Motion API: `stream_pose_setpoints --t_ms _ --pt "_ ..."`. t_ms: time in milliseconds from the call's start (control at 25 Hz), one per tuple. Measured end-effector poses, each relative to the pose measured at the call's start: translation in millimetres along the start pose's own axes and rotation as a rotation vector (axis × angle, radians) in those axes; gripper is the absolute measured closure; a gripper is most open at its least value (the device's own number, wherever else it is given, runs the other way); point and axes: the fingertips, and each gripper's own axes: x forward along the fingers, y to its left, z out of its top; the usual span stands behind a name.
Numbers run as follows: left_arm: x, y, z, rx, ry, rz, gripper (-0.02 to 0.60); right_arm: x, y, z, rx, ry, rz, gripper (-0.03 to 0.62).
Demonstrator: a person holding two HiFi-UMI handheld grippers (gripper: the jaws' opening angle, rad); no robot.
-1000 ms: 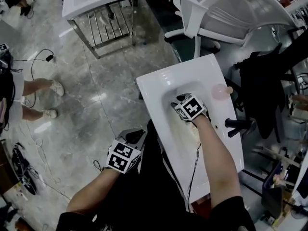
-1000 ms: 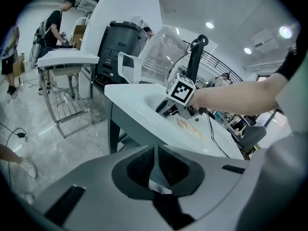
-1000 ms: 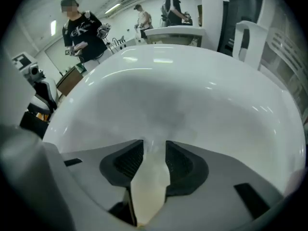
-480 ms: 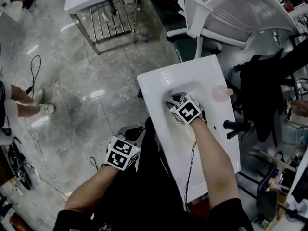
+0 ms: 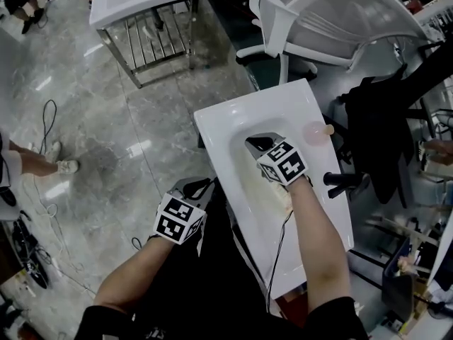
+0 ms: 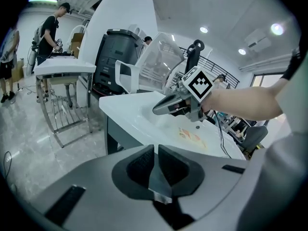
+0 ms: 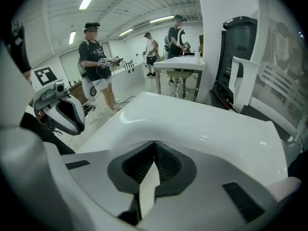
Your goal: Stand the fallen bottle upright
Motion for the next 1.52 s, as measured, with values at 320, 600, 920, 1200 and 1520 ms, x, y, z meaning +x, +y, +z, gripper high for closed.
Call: stream_pose_setpoints --t_ms 320,600,920,1200,1520 --pt "0.8 8.3 -12.2 -0.011 0.021 0.014 0.541 -1.9 -54.8 -57.3 0.118 0.142 -0.045 0.468" --pt "8.9 15.6 -17.6 -0.038 0.025 0.027 0.541 30.8 -34.3 -87.1 0.097 0.293 0.101 0.427" --pt "17.2 27.5 -19.5 -0.077 0.022 0.039 0.541 62.3 -35.7 -92.1 0.128 0.444 0.054 0.454" --pt "22.5 26.9 -21.5 -0.102 0.019 0.034 0.541 67.8 -11.6 -88.5 0.074 0.477 0.173 0.493" --pt "18.1 27.5 -19.8 -0.099 0.013 0.034 0.541 58.5 21.1 -65.1 0.042 0.405 0.336 0.499"
